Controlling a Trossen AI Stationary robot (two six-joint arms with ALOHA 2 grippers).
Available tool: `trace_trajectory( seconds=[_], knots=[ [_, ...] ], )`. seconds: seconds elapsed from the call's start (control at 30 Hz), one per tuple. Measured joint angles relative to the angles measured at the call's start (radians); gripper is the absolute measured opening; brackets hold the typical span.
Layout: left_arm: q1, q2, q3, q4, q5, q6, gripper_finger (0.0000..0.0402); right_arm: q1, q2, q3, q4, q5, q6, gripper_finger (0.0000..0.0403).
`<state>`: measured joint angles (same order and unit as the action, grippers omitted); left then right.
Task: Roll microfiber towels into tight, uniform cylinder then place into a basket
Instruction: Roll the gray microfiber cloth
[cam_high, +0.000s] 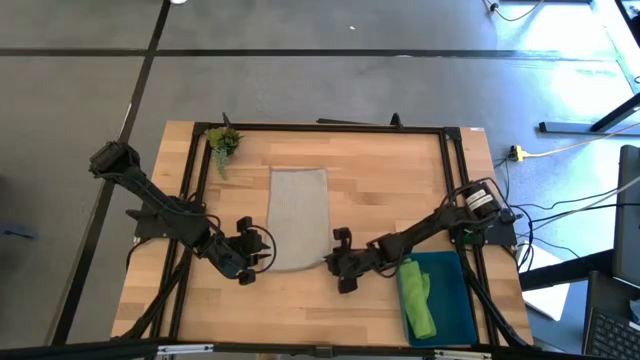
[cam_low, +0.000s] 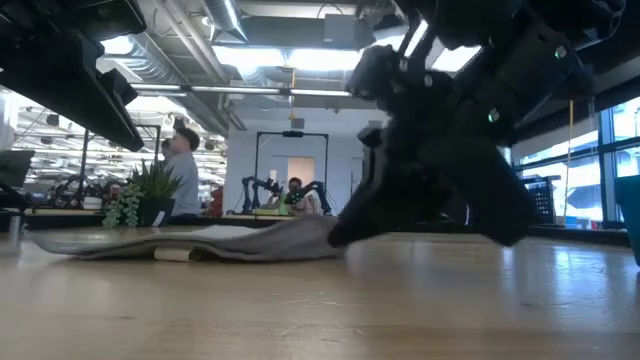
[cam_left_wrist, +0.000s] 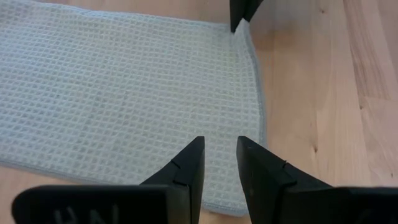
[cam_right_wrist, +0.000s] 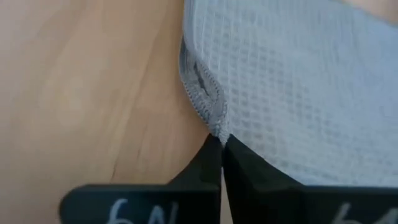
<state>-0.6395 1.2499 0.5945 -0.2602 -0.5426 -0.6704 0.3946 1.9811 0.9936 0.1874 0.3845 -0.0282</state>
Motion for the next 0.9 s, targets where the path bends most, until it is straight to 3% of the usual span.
trace_trajectory(
  seconds=[0.37,0.9],
  knots=[
    [0.0,0.0,0.0,-0.001,0.0,0.0,0.0087,-0.047,-0.085,0.0,0.028,0.07,0.002,0.0004],
    [0.0,0.0,0.0,-0.001,0.0,0.0,0.0087,-0.305,-0.087,0.001,0.049,0.135,0.049,0.0004]
  ],
)
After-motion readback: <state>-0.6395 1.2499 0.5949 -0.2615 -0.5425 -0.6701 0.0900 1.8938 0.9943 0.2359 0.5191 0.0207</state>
